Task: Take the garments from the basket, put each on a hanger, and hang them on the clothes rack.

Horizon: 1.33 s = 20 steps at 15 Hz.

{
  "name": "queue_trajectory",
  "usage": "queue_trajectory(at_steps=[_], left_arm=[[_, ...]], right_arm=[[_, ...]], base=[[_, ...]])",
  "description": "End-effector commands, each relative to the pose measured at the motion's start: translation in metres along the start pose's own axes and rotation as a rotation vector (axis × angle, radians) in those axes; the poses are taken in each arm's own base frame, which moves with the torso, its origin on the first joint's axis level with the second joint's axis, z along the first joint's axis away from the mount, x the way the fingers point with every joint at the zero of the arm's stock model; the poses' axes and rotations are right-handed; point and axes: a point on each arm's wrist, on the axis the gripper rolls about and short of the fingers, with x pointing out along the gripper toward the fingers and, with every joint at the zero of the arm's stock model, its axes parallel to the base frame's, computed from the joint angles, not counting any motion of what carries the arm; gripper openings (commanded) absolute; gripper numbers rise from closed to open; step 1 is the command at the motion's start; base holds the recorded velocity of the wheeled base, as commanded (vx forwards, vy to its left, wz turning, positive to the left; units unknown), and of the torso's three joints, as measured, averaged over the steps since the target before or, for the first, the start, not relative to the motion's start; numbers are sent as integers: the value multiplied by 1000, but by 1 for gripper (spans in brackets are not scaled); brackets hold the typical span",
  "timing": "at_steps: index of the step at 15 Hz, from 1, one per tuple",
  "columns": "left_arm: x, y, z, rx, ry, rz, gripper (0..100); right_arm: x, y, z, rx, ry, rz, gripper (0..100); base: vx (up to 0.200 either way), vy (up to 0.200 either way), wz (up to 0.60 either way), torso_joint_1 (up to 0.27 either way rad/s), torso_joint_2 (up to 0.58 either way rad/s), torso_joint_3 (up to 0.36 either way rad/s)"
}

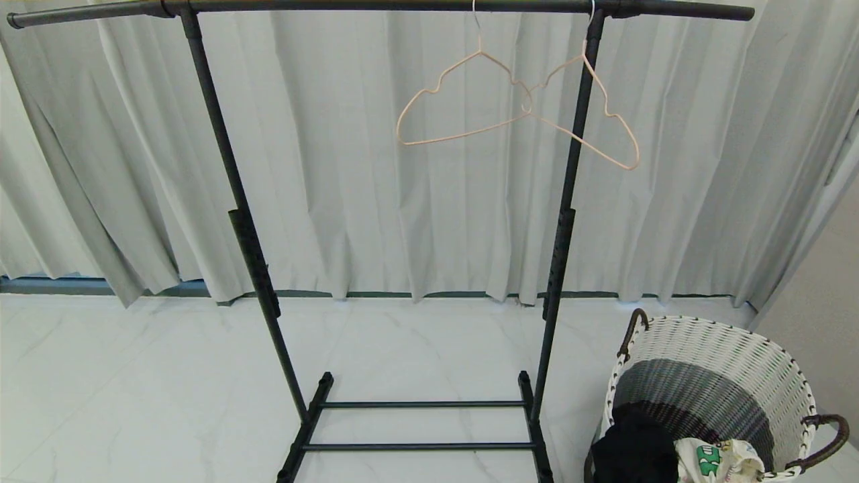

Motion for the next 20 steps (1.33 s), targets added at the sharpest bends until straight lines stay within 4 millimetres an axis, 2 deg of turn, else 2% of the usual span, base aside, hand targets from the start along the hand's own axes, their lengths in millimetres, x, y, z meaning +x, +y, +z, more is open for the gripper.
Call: queue_trajectory(at_steps=[1, 4, 6, 8, 9, 10, 12, 14, 17, 20], left_arm=[[0, 0, 0, -2, -1, 2, 100], [0, 0, 0, 0, -1, 2, 100], [0, 0, 0, 0, -1, 2, 100], [0, 0, 0, 1, -1, 0, 100], [0, 0, 0, 1, -1, 0, 100], [0, 0, 0, 3, -1, 0, 100], [0, 0, 0, 1, -1, 0, 100], [0, 0, 0, 1, -1, 0, 100], [0, 0, 0, 3, -1, 0, 100], [0, 0, 0, 3, -1, 0, 100]], right_arm=[[0, 0, 0, 1, -1, 0, 100], [0, 1, 4, -33, -33, 17, 100], [-1, 7, 43, -24, -32, 178, 100], [22, 15, 70, -140, 114, 305, 100], [32, 19, 73, -189, 171, 324, 100], [63, 30, 75, -323, 345, 330, 100], [102, 35, 62, -491, 575, 303, 100], [137, 26, 45, -675, 764, 292, 100], [188, 5, 24, -869, 863, 364, 100], [216, -5, 0, -903, 888, 408, 100]], base=[[0, 0, 0, 0, 0, 0], [0, 0, 0, 0, 0, 0], [0, 0, 0, 0, 0, 0], [0, 0, 0, 0, 0, 0], [0, 0, 0, 0, 0, 0], [0, 0, 0, 0, 0, 0], [0, 0, 0, 0, 0, 0], [0, 0, 0, 0, 0, 0], [0, 0, 0, 0, 0, 0], [0, 0, 0, 0, 0, 0]])
